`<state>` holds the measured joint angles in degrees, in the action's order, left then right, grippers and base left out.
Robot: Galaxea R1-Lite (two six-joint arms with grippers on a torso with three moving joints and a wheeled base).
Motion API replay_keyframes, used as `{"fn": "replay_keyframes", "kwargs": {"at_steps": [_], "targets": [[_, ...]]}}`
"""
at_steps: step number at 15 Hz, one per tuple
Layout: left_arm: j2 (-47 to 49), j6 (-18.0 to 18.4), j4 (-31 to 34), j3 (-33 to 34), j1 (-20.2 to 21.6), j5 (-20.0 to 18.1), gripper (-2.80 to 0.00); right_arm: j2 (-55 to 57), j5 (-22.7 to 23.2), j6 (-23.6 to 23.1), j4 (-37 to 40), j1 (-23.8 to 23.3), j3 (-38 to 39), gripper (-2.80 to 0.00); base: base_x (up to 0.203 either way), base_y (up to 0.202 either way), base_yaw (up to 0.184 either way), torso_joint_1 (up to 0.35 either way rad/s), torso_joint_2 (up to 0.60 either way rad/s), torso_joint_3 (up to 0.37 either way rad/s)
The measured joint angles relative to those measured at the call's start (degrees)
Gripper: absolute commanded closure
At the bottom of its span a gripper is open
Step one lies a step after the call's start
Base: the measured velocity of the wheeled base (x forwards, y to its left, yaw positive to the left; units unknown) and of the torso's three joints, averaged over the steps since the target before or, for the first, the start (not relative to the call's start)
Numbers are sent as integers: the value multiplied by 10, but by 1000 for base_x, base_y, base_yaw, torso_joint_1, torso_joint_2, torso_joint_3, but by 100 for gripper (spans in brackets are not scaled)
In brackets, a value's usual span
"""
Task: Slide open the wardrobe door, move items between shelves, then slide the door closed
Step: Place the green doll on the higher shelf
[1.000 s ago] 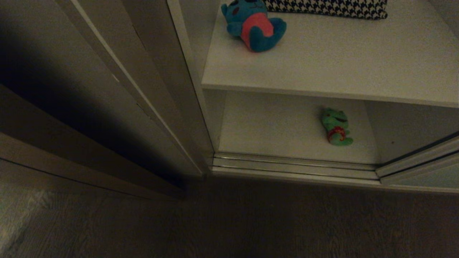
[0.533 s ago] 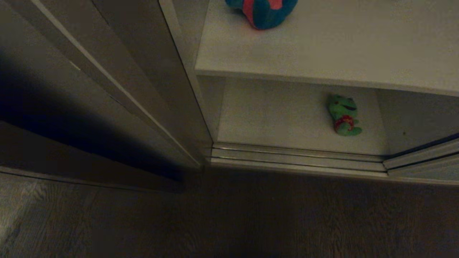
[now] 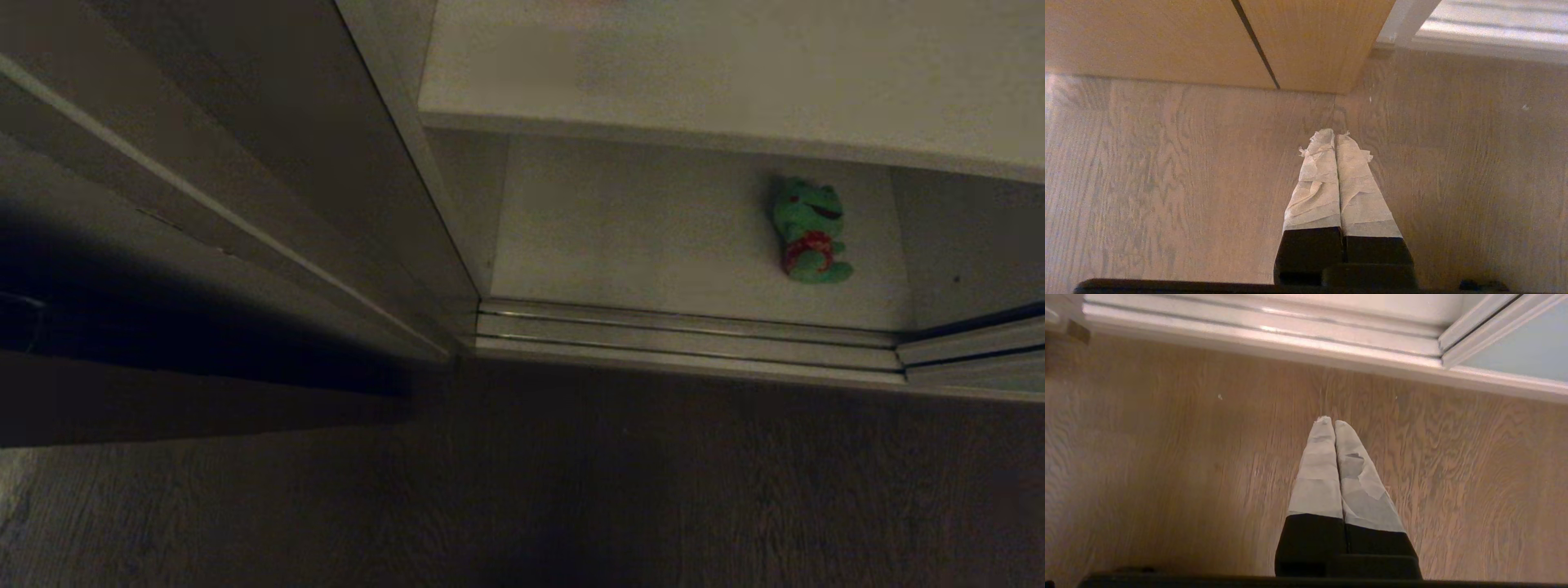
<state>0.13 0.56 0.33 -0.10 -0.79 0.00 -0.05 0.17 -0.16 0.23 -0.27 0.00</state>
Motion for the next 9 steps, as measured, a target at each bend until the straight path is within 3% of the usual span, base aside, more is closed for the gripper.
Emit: {"fn": "replay_keyframes", "kwargs": {"at_steps": [6,9], "targets": [[1,4,0,0,0,-1,0,0,0,0,0,0,0,0,0,0,0,3,2,-191],[1,0,0,0,0,0,0,0,0,0,0,0,0,0,0,0,0,1,3,-59]]}}
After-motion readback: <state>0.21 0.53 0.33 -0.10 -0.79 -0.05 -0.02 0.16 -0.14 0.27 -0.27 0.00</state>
